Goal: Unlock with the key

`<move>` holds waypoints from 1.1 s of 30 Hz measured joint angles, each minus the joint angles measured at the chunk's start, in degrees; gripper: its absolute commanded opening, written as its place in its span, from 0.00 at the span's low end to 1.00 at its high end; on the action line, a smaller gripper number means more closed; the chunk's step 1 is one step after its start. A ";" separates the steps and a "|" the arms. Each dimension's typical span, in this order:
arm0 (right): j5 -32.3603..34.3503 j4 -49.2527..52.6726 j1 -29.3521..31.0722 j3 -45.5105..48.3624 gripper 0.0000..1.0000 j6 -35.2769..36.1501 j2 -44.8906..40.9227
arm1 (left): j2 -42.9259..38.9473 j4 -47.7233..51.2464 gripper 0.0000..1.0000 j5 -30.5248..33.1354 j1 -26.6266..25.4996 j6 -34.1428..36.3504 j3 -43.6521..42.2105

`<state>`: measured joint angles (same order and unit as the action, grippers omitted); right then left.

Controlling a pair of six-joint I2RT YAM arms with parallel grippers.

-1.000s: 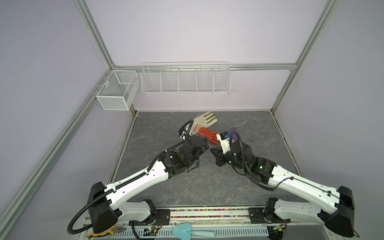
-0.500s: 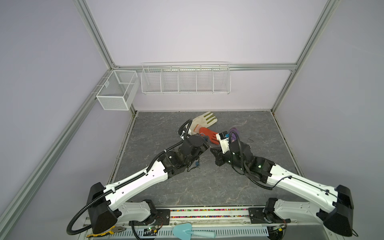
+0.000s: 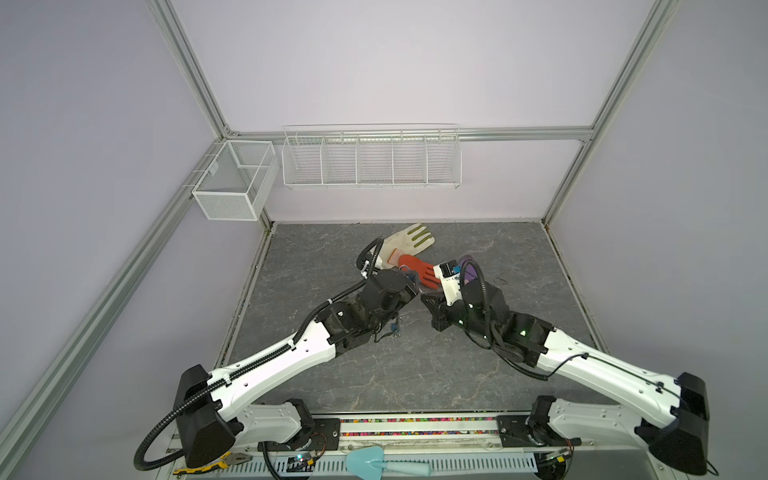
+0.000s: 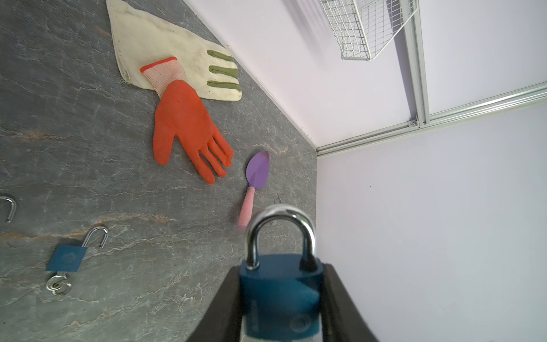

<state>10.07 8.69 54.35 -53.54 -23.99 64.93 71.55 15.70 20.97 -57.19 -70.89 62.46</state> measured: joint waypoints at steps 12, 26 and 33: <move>0.81 2.64 -0.35 -2.82 0.06 -1.51 1.57 | 0.04 -0.79 0.00 -1.20 0.24 0.00 0.00; -1.11 6.49 -1.11 -6.78 0.06 -3.32 2.89 | 0.33 -1.25 0.00 -1.79 -0.39 1.88 0.35; -3.30 8.66 -2.01 -9.57 0.06 -4.33 3.58 | 0.48 -1.11 0.00 0.31 -1.81 3.04 1.42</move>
<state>6.76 17.34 52.34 -63.11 -28.32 68.51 72.03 14.59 21.28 -59.00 -67.85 63.88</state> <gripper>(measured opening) 0.065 0.360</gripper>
